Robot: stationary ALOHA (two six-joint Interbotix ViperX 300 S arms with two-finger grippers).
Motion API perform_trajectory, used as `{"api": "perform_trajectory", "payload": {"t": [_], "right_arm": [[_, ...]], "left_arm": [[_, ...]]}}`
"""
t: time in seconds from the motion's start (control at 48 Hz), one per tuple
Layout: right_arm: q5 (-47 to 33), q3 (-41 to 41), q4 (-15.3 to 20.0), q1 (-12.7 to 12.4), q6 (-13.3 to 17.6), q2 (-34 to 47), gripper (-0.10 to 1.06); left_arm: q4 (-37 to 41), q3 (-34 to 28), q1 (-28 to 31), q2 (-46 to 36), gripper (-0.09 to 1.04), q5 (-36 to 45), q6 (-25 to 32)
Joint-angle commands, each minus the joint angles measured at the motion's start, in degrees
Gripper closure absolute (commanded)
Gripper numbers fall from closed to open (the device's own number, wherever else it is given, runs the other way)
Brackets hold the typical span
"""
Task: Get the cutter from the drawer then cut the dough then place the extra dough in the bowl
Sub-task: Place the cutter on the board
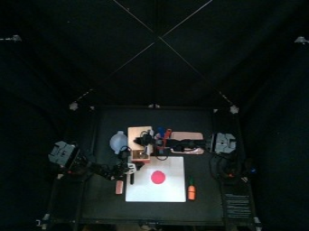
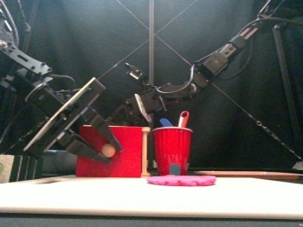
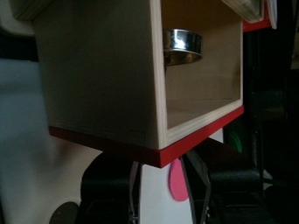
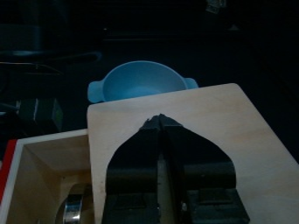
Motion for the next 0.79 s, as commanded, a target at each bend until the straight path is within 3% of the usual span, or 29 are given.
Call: {"api": "perform_trajectory", "payload": {"t": [0.021, 0.792], "right_arm": [[1.23, 0.18, 0.0, -0.18, 0.0, -0.18, 0.95], [3.16, -1.32, 0.0, -0.18, -0.09, 0.7, 0.95]], "left_arm": [[-0.26, -0.97, -2.02, -0.35, 0.36, 1.49, 0.0], [0.97, -3.43, -1.41, -1.05, 0.36, 0.97, 0.18]]}}
